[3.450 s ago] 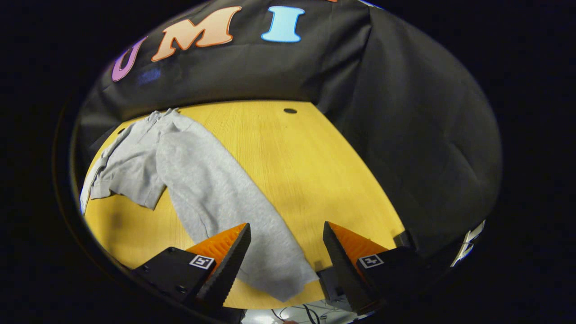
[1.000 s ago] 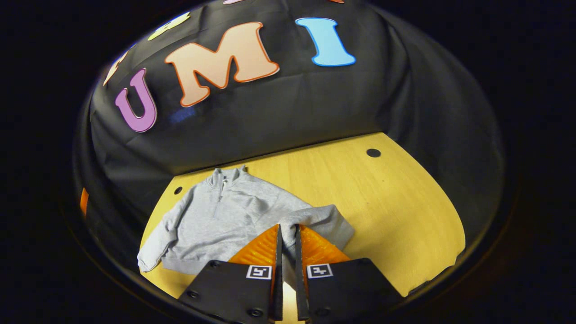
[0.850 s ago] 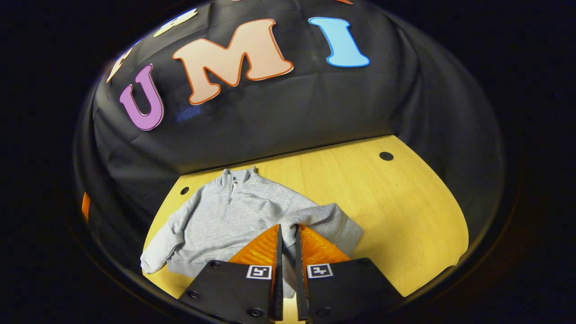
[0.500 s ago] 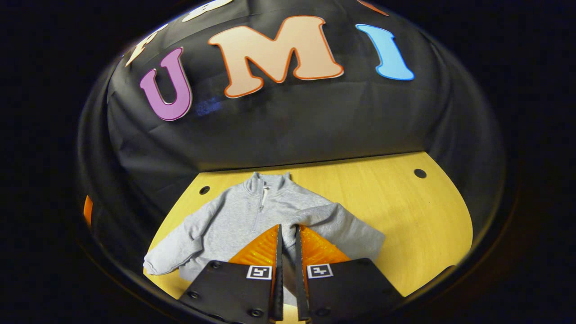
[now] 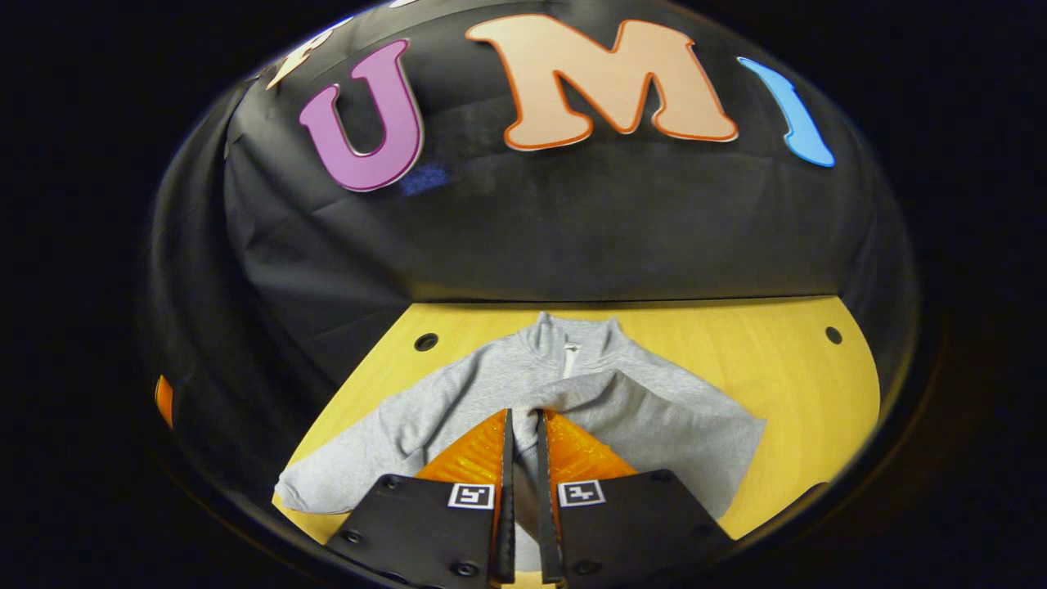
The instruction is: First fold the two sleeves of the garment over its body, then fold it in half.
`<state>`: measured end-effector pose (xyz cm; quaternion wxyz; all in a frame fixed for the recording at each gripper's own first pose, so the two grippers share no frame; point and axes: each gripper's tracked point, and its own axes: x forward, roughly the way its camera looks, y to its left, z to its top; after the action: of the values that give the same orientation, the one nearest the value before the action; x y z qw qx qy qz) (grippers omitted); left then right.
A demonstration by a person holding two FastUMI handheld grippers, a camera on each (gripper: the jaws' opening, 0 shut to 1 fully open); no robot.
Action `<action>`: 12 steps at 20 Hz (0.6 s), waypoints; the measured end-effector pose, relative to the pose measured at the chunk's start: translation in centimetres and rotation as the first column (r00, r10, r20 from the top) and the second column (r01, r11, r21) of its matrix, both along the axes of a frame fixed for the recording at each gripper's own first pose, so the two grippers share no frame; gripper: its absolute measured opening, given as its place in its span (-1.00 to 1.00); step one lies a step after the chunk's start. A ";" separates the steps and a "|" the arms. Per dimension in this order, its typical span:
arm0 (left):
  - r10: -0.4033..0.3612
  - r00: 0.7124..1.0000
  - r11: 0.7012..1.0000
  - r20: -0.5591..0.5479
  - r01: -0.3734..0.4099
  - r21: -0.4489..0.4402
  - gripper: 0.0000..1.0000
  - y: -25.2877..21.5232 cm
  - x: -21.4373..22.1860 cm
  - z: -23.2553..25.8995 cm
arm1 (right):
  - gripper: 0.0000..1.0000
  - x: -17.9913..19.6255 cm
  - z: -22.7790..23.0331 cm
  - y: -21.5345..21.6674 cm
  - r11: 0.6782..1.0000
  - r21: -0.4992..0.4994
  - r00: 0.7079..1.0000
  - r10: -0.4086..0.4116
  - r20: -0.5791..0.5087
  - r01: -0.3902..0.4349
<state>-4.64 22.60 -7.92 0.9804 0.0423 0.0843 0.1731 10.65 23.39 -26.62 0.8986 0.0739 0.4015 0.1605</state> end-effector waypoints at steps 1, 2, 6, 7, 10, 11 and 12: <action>0.009 1.000 1.000 -0.003 -0.009 0.000 0.93 0.5 -0.3 -0.1 | -0.72 -0.1 -0.4 1.5 1.000 0.001 1.000 0.024 -0.007 -0.024; 0.018 1.000 1.000 -0.002 -0.018 0.001 0.93 1.0 -0.7 -0.1 | -0.72 -0.1 -0.9 2.9 0.999 -0.002 0.999 0.045 -0.009 -0.045; 0.054 0.998 0.998 -0.008 -0.054 0.013 0.86 3.0 -2.1 -0.2 | -0.72 -1.3 -3.5 7.9 0.991 -0.007 0.990 0.133 -0.049 -0.133; 0.067 0.998 0.998 -0.011 -0.067 0.016 0.86 3.5 -2.3 -0.4 | -0.72 -1.8 -4.4 8.7 0.988 -0.006 0.986 0.155 -0.062 -0.155; 0.092 0.995 0.996 -0.026 -0.092 0.010 0.93 4.8 -3.2 -1.1 | -0.77 -3.0 -7.6 11.6 0.975 -0.040 0.971 0.216 -0.101 -0.221; 0.100 0.995 0.995 -0.030 -0.100 0.012 0.86 5.1 -3.4 -1.4 | -0.77 -3.3 -8.5 12.0 0.970 -0.054 0.966 0.230 -0.116 -0.237; 0.107 0.994 0.994 -0.033 -0.106 0.015 0.93 5.4 -3.6 -1.5 | -0.72 -3.6 -9.3 12.6 0.967 -0.063 0.962 0.239 -0.132 -0.249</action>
<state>-8.20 28.04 -9.40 0.9679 0.0473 0.1018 0.2250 7.02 35.99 -35.95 0.8477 -0.0018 0.4683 0.2492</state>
